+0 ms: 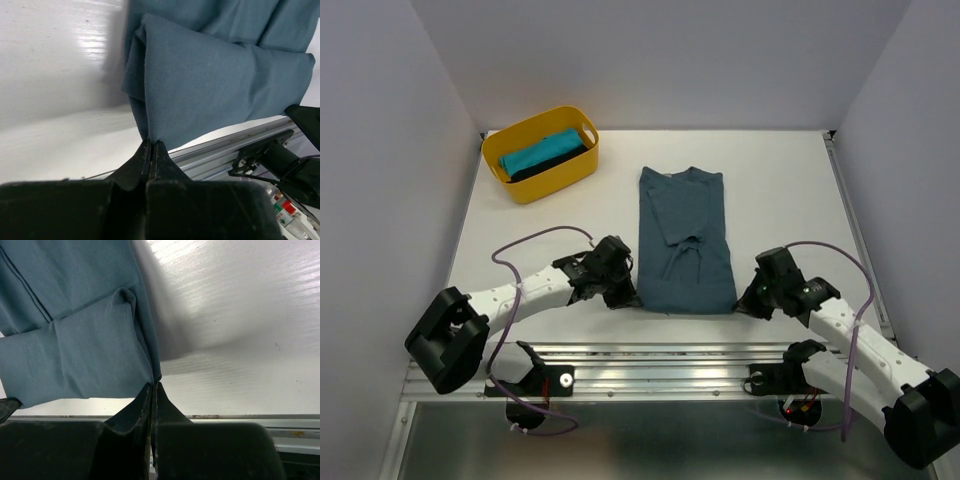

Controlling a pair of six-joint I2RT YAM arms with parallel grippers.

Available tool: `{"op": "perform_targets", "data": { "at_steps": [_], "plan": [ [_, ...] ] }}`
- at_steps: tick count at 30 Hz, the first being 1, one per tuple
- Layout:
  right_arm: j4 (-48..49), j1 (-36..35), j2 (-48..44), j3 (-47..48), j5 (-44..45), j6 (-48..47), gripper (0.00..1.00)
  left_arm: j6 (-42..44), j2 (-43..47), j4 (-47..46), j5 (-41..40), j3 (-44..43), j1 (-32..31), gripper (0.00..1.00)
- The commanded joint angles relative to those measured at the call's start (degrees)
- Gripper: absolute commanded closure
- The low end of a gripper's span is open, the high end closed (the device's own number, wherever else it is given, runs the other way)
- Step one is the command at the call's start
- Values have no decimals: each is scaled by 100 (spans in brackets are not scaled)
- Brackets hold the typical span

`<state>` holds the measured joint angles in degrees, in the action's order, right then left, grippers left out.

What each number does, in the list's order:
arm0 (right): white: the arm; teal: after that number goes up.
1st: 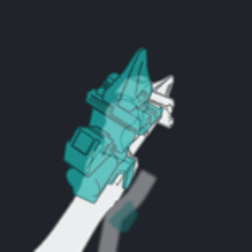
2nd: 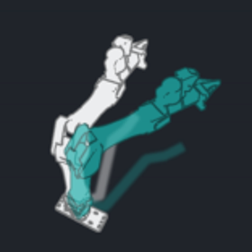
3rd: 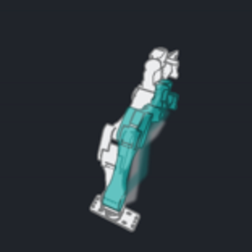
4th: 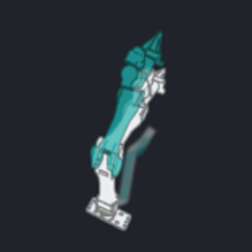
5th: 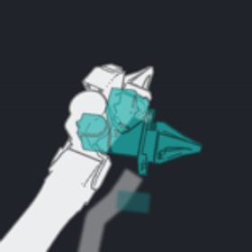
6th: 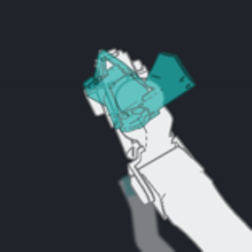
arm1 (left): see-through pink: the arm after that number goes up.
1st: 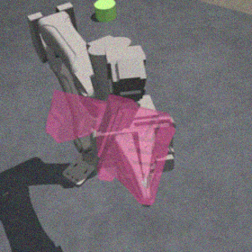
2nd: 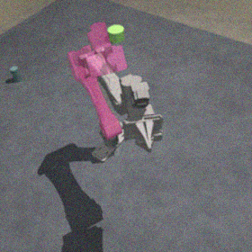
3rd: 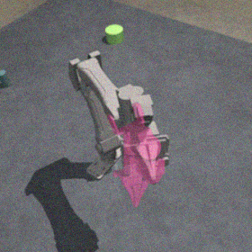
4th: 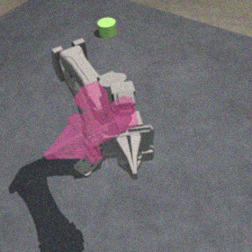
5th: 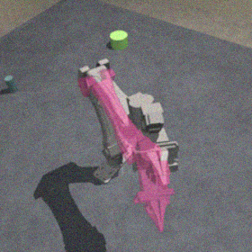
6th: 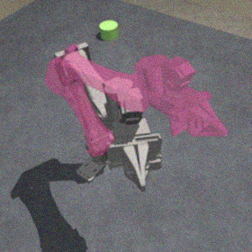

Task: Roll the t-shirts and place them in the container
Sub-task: Roll the T-shirt to the center of the board.

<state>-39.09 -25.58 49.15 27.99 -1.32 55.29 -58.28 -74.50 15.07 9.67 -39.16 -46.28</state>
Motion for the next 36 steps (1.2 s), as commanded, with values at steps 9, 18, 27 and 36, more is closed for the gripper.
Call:
{"op": "perform_targets", "data": {
  "at_steps": [9, 18, 27, 36],
  "plan": [
    [-283, -34, 218, 593, 448, 44, 99, -210, -65, 347, 272, -505, 259, 100],
    [-196, -34, 657, 954, 642, 0, 99, 53, -196, 453, 386, -663, 559, 100],
    [-151, -34, 1079, 1323, 879, -132, 99, 308, -556, 584, 474, -997, 848, 100],
    [-73, -34, 1519, 1709, 1099, -334, 99, 633, -864, 787, 325, -1454, 1077, 100]
  ]
}}
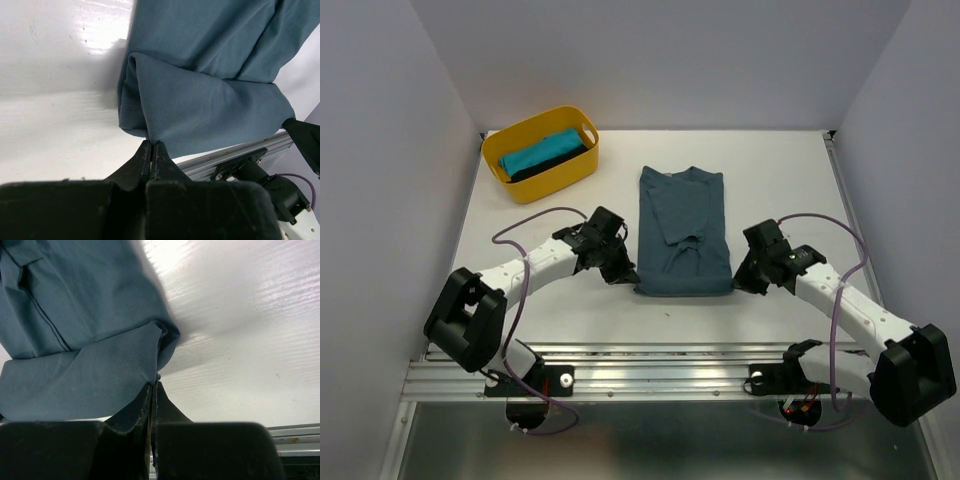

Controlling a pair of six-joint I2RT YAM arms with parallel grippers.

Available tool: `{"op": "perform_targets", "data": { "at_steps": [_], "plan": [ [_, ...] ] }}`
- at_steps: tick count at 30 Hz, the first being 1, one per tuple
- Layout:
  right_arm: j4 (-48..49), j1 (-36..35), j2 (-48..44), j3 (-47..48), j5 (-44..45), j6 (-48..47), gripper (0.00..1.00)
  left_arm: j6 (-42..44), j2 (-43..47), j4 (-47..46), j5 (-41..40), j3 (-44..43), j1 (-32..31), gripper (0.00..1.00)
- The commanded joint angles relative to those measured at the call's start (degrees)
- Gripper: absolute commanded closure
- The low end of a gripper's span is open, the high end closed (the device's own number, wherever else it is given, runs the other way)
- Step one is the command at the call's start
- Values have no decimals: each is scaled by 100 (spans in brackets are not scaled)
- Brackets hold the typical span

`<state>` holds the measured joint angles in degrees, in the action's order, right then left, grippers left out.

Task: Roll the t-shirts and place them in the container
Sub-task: Roll the T-shirt to the center of the board.

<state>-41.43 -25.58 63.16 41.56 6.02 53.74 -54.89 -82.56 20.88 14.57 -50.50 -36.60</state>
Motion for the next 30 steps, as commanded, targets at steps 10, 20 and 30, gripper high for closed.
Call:
{"op": "perform_targets", "data": {
  "at_steps": [10, 20, 30],
  "plan": [
    [407, -34, 821, 686, 532, -372, 99, 708, -690, 223, -209, -847, 267, 100],
    [662, 71, 1330, 889, 734, -522, 93, 1068, -1147, 13, -288, -1085, 443, 98],
    [926, 238, 1796, 1301, 839, -768, 80, 1455, -1561, 205, -1140, -1585, 470, 67]
  ]
}}
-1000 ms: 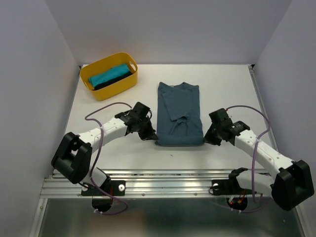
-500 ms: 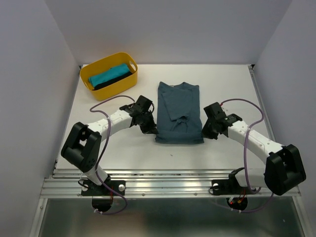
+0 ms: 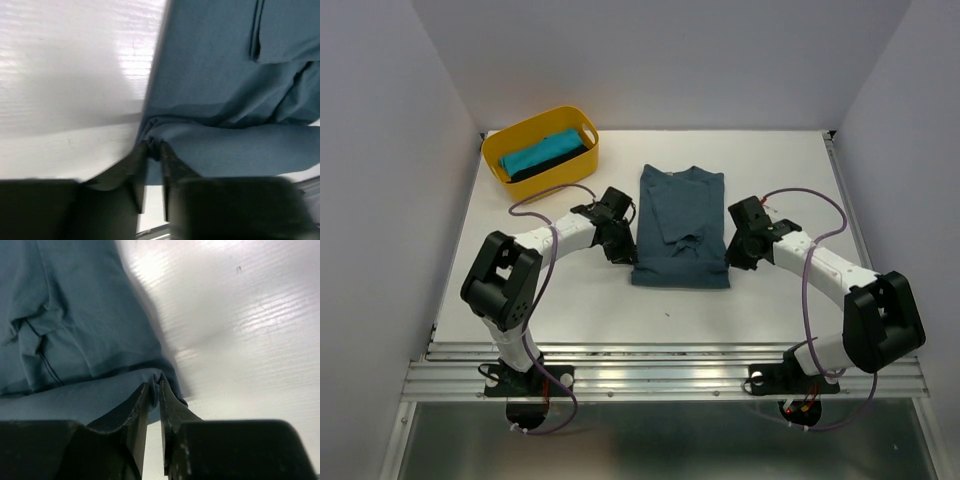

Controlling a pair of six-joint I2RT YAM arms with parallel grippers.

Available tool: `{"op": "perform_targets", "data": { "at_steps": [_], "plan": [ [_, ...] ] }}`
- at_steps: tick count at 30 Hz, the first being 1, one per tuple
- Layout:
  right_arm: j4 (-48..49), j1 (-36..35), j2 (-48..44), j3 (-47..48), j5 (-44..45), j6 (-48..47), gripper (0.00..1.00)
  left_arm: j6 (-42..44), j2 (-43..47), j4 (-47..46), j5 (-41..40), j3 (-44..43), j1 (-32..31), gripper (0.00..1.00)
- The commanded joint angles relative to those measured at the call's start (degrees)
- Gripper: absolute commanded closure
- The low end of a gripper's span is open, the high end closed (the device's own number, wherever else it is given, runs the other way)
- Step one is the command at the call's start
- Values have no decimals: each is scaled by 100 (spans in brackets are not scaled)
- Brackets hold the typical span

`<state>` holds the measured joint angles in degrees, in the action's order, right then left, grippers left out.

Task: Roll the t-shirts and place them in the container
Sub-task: Roll the T-shirt to the center of the board.

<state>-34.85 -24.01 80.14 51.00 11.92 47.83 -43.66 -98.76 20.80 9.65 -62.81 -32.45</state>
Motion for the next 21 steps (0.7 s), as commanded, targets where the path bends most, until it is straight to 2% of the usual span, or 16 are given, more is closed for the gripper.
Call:
{"op": "perform_targets", "data": {
  "at_steps": [1, 3, 6, 11, 14, 21],
  "plan": [
    [277, 81, 125, 401, 258, -178, 78, 367, 67, 223, -701, -381, 54, 65],
    [286, 81, 177, 481, 302, -169, 72, 481, 129, 241, -859, -443, 54, 62],
    [286, 81, 178, 577, 293, -169, 69, 551, 199, 249, -903, -539, 54, 59],
    [242, 81, -383, 630, 223, -213, 61, 613, 497, 206, -903, -575, 54, 53],
    [338, 81, -587, 665, -91, -73, 60, 622, 674, 197, -1606, -575, 19, 52],
    [-170, -989, -604, 973, 353, 24, 59, 736, 1025, 346, -1756, -698, -77, 55]
  ]
}}
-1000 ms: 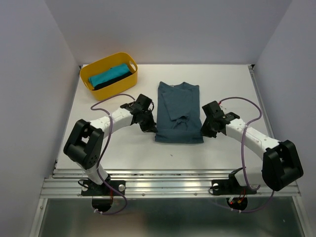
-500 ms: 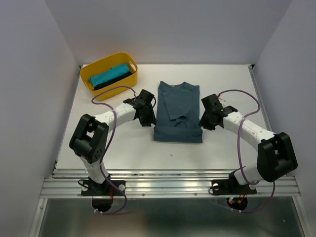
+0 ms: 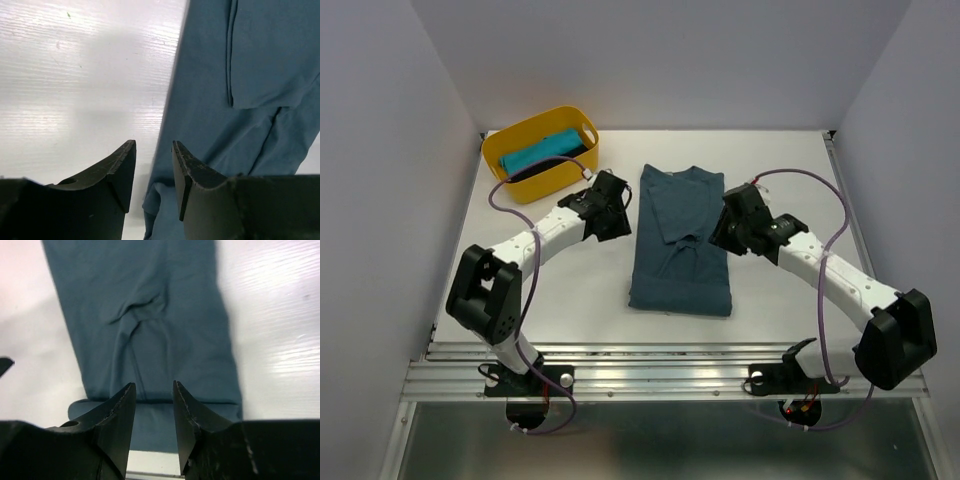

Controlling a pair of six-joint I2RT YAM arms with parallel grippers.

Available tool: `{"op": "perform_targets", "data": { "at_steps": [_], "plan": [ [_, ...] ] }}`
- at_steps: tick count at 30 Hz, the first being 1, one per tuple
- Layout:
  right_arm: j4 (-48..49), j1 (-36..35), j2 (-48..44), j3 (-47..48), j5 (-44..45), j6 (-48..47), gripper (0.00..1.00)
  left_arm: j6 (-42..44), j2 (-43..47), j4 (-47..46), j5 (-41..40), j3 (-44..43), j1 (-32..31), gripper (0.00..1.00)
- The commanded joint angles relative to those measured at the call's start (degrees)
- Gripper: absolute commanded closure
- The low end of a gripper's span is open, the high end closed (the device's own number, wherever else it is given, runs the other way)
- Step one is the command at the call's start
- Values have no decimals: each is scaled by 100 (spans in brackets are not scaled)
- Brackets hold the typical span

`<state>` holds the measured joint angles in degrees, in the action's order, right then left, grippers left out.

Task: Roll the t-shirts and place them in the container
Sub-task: Roll the T-shirt to the center of the board.

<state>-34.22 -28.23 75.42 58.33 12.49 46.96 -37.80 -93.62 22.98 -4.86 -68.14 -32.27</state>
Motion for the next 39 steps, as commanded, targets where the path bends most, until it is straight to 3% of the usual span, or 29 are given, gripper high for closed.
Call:
{"op": "perform_targets", "data": {
  "at_steps": [1, 7, 10, 11, 15, 19, 27, 39],
  "plan": [
    [-287, -665, -185, 197, 306, 155, 59, 168, 608, 154, -287, -86, -121, 55],
    [-279, -982, -957, -725, -131, 586, 59, 54, 1766, 391, -86, 475, -577, 57],
    [-235, -983, -1125, -1086, -308, 665, 63, -208, 2040, 330, 239, 879, -928, 63],
    [-226, -983, -1169, -1156, -335, 665, 64, -271, 2137, 321, 301, 960, -1026, 67],
    [-156, -983, -1126, -1438, -423, 657, 78, -631, 2191, 137, 460, 1311, -1422, 100],
    [3, -983, -933, -1535, -476, 613, 83, -843, 2059, -311, 925, 1811, -1528, 100],
    [108, -983, -335, -1684, 69, 771, 86, -852, 1269, -619, 768, 2182, -1545, 100],
    [670, -983, -185, -2984, 193, 1394, 86, -421, -331, -418, 249, 1462, -1449, 100]
  ]
}}
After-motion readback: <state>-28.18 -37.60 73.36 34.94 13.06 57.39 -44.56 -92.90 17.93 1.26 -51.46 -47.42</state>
